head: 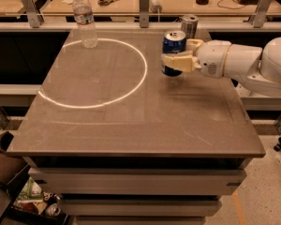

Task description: Move pepsi can near water bottle

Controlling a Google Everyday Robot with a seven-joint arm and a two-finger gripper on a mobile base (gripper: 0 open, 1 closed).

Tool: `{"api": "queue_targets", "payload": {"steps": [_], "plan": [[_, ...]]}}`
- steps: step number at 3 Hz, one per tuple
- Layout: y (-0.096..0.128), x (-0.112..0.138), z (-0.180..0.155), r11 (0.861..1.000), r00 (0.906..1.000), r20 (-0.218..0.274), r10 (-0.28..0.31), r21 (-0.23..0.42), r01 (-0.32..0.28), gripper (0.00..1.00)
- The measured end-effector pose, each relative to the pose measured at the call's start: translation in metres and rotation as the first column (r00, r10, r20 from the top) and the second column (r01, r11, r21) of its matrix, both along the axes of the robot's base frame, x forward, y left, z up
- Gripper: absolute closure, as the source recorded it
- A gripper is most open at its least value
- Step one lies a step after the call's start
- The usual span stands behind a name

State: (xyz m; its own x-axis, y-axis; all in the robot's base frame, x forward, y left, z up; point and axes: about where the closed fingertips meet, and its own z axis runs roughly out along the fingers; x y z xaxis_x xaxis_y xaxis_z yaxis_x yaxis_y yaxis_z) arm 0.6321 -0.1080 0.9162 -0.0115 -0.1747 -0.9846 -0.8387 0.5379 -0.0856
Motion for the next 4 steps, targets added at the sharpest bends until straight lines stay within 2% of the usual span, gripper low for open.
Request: {"api": "queue_targets", "payload": {"steps": [1, 2, 3, 4], "plan": [[0.027, 0.017, 0.021, 0.998, 0.9976, 0.017, -0.068, -0.017, 0.068, 1.00], [0.047, 0.043, 0.040, 0.986, 0.9870, 0.017, -0.160, -0.040, 0.160, 1.00], [0.069, 0.076, 0.052, 0.979, 0.9798, -0.009, -0.200, -0.033, 0.199, 1.00], [0.093, 0.110, 0.052, 0.985, 0.9843, -0.039, -0.172, -0.007, 0.172, 1.00]]}}
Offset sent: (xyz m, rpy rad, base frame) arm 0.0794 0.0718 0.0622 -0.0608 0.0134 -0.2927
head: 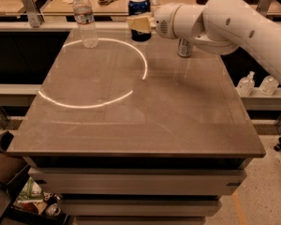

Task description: Move pepsi can near water bottle

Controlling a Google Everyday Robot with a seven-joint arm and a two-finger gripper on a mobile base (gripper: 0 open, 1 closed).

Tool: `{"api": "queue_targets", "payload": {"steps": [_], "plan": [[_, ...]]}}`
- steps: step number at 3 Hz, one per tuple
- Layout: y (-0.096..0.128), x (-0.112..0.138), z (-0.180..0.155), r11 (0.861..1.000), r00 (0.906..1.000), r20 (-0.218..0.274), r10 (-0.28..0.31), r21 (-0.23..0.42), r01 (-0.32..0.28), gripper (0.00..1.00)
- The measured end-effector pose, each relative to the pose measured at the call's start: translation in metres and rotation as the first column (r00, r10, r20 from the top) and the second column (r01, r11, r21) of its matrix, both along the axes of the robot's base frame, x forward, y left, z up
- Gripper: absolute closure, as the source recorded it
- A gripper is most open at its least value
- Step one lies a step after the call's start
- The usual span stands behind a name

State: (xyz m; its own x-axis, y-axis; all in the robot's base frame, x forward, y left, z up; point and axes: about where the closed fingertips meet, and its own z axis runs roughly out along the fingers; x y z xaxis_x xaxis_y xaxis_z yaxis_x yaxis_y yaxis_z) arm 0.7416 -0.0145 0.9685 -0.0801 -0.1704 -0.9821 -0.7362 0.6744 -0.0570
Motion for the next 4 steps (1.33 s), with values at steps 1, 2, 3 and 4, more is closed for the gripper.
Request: {"api": "queue_targets", "payload": {"steps": [1, 2, 3, 4], "plan": [[0.022, 0.035, -0.010, 0.998, 0.9988, -0.023, 0.043, 0.041, -0.042, 1.00], [0.051, 0.059, -0.024, 0.996, 0.9959, -0.036, 0.084, 0.039, -0.082, 1.00], [0.074, 0.077, -0.040, 0.996, 0.9955, -0.030, 0.090, 0.032, -0.089, 1.00], [0.092, 0.091, -0.054, 0.996, 0.9963, -0.014, 0.084, 0.032, -0.084, 1.00]]}}
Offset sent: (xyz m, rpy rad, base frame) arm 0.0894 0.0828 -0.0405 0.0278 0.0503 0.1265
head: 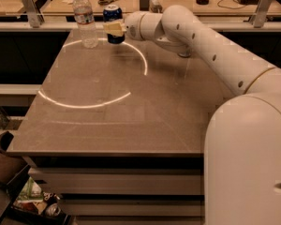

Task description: Move pepsi can near water bottle

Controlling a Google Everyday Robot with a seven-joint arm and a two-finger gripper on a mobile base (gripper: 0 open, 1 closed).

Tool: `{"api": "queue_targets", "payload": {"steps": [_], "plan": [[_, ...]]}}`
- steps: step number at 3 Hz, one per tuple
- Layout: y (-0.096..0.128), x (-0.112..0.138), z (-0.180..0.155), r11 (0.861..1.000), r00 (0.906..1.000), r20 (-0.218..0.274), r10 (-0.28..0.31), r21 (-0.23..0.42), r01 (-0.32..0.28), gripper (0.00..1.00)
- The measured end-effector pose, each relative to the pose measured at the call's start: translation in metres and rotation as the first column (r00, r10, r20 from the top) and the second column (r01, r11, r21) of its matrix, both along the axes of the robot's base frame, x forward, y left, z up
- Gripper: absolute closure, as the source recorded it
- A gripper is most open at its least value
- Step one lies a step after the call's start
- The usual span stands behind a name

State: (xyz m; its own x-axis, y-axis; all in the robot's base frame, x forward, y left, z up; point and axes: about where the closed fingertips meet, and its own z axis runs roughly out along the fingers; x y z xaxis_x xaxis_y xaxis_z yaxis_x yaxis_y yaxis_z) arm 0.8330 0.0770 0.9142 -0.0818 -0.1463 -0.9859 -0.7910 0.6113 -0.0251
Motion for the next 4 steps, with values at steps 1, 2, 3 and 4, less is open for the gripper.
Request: {"api": "queue_targets", "payload": {"steps": [1, 2, 3, 4], "plan": [[0.010, 0.012, -0.014, 1.000, 0.9999, 0.010, 0.003, 0.006, -0.003, 1.00], [0.015, 0.021, -0.027, 1.000, 0.9997, 0.026, -0.001, 0.007, 0.001, 1.00], [0.019, 0.021, -0.029, 1.000, 0.9997, 0.025, 0.003, 0.007, -0.003, 0.84], [0.022, 0.020, -0.029, 1.000, 0.9997, 0.024, 0.007, 0.007, -0.007, 0.61]]}}
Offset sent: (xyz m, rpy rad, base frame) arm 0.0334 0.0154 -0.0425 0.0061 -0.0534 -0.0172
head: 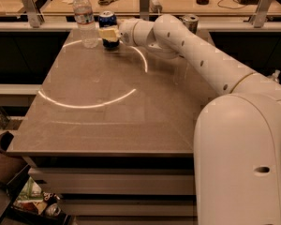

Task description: Move pepsi can near water bottle

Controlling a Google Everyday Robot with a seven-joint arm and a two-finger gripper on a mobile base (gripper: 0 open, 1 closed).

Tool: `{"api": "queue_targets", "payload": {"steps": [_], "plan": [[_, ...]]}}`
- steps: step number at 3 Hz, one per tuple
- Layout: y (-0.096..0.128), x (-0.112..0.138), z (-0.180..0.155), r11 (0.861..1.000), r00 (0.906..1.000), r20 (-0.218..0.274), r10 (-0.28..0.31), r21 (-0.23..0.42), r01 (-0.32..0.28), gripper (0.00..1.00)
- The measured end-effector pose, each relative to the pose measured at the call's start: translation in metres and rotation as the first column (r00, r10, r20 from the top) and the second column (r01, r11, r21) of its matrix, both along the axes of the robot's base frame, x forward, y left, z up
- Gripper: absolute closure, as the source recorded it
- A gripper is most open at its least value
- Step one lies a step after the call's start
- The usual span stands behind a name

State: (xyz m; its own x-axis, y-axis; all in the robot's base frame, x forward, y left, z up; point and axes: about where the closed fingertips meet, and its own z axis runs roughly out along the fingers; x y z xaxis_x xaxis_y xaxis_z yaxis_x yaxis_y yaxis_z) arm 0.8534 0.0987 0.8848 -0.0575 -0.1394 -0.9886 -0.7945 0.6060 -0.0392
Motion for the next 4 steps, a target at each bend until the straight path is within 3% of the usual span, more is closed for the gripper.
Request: {"api": "queue_targets", "payload": {"steps": [2, 3, 4], "plan": [[0.0062, -0.0009, -0.0017, 1.000, 1.0000, -0.003, 0.008, 0.001, -0.008, 0.14], [0.0093, -0.0014, -0.0025, 1.000, 0.9999, -0.004, 0.012, 0.001, -0.012, 0.00], [0.0094, -0.0014, -0.0025, 1.000, 0.9999, -0.004, 0.012, 0.001, -0.012, 0.00]]}}
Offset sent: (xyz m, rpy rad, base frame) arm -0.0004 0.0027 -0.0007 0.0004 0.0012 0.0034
